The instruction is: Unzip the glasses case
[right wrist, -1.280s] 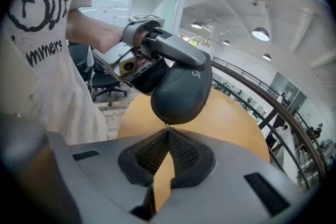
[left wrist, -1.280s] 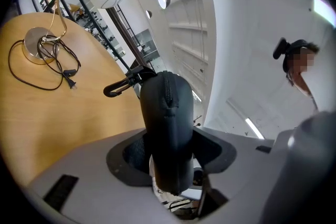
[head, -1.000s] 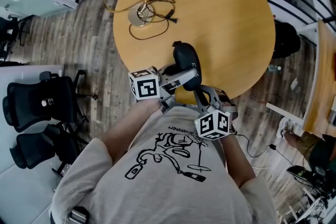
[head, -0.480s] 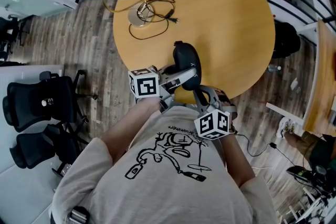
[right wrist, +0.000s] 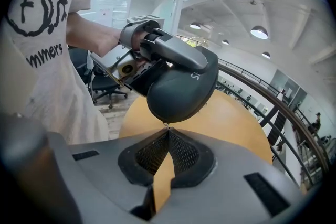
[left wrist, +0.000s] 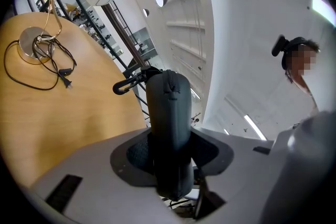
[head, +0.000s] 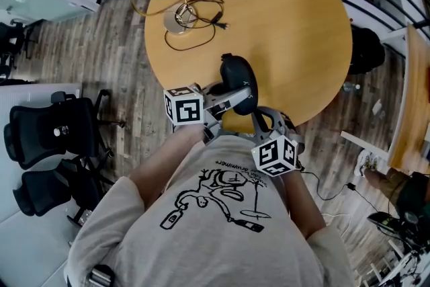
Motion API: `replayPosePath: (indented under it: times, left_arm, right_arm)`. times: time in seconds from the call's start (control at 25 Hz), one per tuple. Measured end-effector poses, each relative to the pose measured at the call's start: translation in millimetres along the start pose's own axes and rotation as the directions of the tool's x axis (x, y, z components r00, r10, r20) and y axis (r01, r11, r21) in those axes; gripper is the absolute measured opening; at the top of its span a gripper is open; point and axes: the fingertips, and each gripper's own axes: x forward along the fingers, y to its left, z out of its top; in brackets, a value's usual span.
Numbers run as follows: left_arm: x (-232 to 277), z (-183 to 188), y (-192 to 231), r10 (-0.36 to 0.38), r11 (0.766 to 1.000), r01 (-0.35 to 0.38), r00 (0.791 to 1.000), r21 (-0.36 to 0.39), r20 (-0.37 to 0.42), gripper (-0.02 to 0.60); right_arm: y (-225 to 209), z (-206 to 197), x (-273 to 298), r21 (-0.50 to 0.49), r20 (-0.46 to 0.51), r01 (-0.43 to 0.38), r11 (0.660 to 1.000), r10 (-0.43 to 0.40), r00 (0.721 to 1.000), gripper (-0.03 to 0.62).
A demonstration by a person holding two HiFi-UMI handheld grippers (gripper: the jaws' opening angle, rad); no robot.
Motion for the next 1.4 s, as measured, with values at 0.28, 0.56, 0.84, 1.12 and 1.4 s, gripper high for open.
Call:
replayPosePath:
  times: [0.28,0.56,0.84,1.12,1.4]
  left_arm:
    - [1,-5,0,-0.005,1.0,0.005,0.999,0.016,-0.033,0.178]
    - [4,-18,-2,-0.018,0.999,0.021,0.995,0.027,-0.103,0.183]
    - [3,-30,-4,-0.03,0.999,0.035,0.988,0.033,-0.149,0.187]
    - [1,-34,-4,-0.04,0.998,0.046,0.982,0.03,-0.182,0.19]
    - [1,-40,-6,-0.058,0.997,0.067,0.974,0.035,-0.219,0.192]
  right_arm:
    - [-6,-4,1,-0.01,-0.011,0.021,1.0,-0.021,1.0,0.02]
    - [-18,-5,0,-0.053,-0.017,0.035,0.998,-0.036,0.999,0.02]
    - [-26,-1,-2,-0.088,-0.014,0.044,0.995,-0.045,0.999,0.02]
    - [-26,2,-2,-0.114,-0.016,0.044,0.993,-0.047,0.999,0.02]
    - [-29,4,-3,-0.139,-0.017,0.05,0.989,-0.053,0.998,0.02]
